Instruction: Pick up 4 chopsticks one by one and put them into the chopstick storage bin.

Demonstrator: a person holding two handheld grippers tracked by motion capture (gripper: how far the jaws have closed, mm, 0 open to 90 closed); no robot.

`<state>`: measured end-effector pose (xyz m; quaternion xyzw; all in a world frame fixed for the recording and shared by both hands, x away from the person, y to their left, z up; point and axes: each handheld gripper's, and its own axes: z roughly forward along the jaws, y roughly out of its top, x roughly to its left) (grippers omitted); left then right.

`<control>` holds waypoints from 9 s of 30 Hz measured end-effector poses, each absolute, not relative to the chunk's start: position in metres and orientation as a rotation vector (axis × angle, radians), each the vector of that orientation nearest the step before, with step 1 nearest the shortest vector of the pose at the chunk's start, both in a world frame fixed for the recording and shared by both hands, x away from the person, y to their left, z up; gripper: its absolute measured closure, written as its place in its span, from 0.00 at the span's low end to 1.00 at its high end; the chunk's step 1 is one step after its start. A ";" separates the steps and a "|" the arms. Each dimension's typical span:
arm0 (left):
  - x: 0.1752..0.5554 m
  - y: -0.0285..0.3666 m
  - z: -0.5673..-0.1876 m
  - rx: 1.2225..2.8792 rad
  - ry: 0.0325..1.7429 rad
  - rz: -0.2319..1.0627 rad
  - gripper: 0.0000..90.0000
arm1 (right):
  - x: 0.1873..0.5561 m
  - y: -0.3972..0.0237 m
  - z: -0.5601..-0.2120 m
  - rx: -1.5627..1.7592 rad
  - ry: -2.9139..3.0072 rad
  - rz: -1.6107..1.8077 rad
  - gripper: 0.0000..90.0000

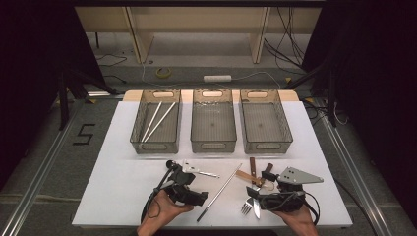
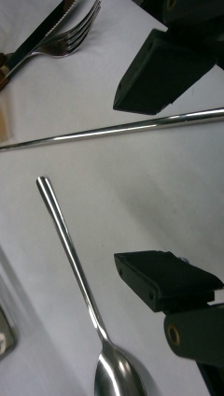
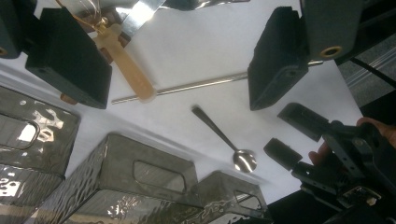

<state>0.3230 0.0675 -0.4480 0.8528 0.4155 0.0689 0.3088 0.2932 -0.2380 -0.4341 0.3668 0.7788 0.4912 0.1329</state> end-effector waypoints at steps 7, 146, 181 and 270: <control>0.319 0.057 -0.456 2.285 1.075 0.168 0.27 | 0.294 -0.238 -0.434 1.062 2.259 1.424 0.25; 0.389 0.148 -0.350 1.947 1.042 0.383 0.94 | 0.296 -0.239 -0.437 1.090 2.263 1.420 0.25; 0.485 0.211 -0.381 1.859 1.358 0.545 0.94 | 0.296 -0.239 -0.437 1.076 2.269 1.423 0.25; 0.402 0.170 -0.438 1.990 1.447 0.247 0.38 | 0.295 -0.239 -0.435 1.069 2.269 1.425 0.25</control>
